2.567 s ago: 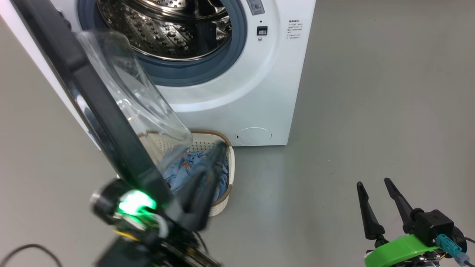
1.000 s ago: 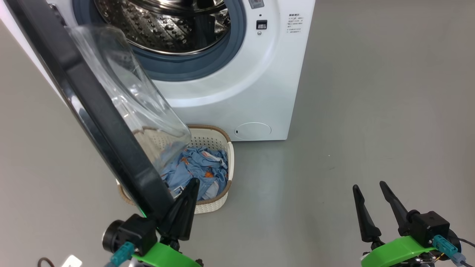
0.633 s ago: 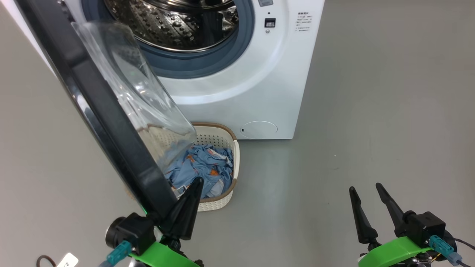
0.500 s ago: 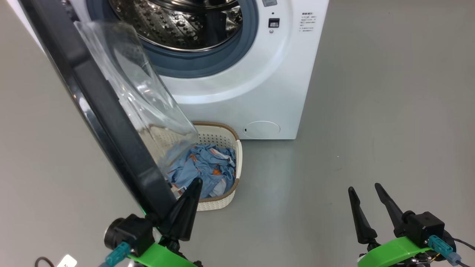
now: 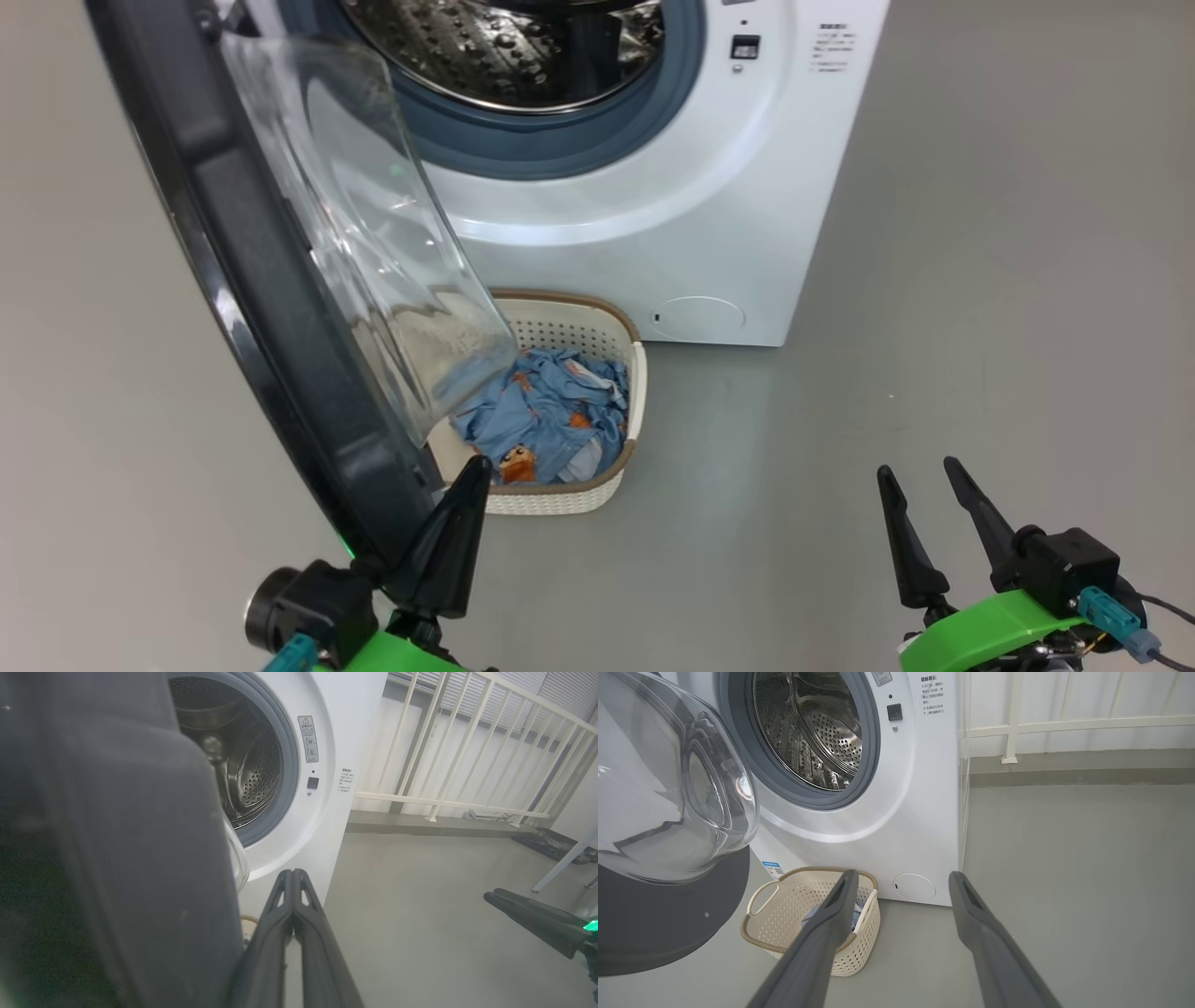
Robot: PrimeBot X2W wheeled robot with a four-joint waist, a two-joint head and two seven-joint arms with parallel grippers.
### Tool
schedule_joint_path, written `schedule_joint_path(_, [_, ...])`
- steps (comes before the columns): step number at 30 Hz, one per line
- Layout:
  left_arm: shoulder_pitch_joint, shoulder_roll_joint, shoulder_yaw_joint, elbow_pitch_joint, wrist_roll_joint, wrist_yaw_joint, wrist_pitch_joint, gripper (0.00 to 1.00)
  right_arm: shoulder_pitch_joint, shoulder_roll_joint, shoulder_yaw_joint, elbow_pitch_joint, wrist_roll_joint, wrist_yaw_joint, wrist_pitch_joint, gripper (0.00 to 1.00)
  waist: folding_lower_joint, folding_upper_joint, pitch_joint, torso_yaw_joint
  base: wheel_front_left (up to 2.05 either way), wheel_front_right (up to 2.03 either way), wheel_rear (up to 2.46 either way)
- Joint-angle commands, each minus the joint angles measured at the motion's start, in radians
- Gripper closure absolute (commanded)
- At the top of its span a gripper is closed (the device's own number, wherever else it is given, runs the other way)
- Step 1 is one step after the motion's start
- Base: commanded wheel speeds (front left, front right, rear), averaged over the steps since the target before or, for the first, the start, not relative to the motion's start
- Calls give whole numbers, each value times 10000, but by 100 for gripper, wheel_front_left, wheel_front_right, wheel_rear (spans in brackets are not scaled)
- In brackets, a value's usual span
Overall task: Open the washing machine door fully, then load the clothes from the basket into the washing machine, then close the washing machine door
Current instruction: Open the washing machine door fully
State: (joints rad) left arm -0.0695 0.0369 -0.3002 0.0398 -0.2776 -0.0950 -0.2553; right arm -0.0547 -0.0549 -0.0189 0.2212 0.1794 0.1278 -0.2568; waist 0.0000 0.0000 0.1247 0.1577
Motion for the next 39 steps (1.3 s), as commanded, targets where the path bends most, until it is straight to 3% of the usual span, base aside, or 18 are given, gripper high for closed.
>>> schedule_joint_path(1, [-60, 139, 426, -340, 67, 246, -65, 100, -312, -31, 233, -196, 33, 29, -49, 0, 0, 0, 4, 146, 0, 0, 0])
schedule_joint_path(14, [200, 138, -63, -796, -13, 927, 189, 100, -314, -31, 263, -123, 88, 29, -49, 0, 0, 0, -13, 788, 0, 0, 0])
schedule_joint_path(39, [519, 700, 1366, -383, -632, 1759, 208, 100, -128, -46, 351, -44, 185, 29, -49, 0, 0, 0, -341, 1725, 0, 0, 0])
